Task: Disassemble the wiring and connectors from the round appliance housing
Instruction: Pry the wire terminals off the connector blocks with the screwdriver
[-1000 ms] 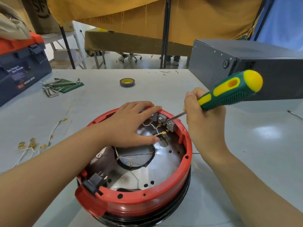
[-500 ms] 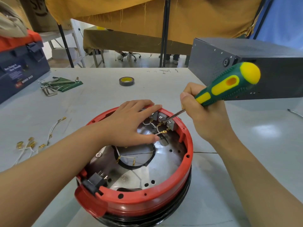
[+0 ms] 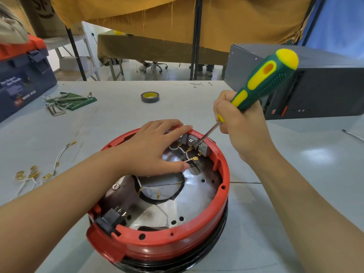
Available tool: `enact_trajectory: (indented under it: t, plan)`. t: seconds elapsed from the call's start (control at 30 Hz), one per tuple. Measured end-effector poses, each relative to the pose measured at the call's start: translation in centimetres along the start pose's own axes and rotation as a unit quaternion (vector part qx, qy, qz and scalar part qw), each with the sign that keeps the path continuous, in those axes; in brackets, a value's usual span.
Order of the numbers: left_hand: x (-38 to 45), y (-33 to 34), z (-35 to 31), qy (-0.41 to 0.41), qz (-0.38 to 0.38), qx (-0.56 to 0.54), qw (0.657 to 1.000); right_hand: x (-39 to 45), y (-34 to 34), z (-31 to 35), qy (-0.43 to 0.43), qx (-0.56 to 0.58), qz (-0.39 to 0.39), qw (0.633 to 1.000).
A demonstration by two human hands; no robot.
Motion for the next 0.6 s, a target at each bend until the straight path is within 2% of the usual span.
enact_trajectory:
  t: [0.3, 0.6]
  plan:
    - [0.0, 0.0, 0.0, -0.001, -0.001, 0.004, 1.0, 1.1, 1.0, 0.4, 0.007, -0.047, 0.008, 0.999]
    - [0.0, 0.0, 0.0, 0.001, -0.009, -0.003, 1.0, -0.6, 1.0, 1.5, -0.06, -0.047, 0.036, 0.996]
Point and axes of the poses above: each hand's wrist, its own x-axis towards the middle knuckle, its own y-axis out of the palm, z = x × y, the point moved 9 cm from there along x, towards the middle knuckle, and after that the axes turned 14 degrees about x, right-handed, at the moved point
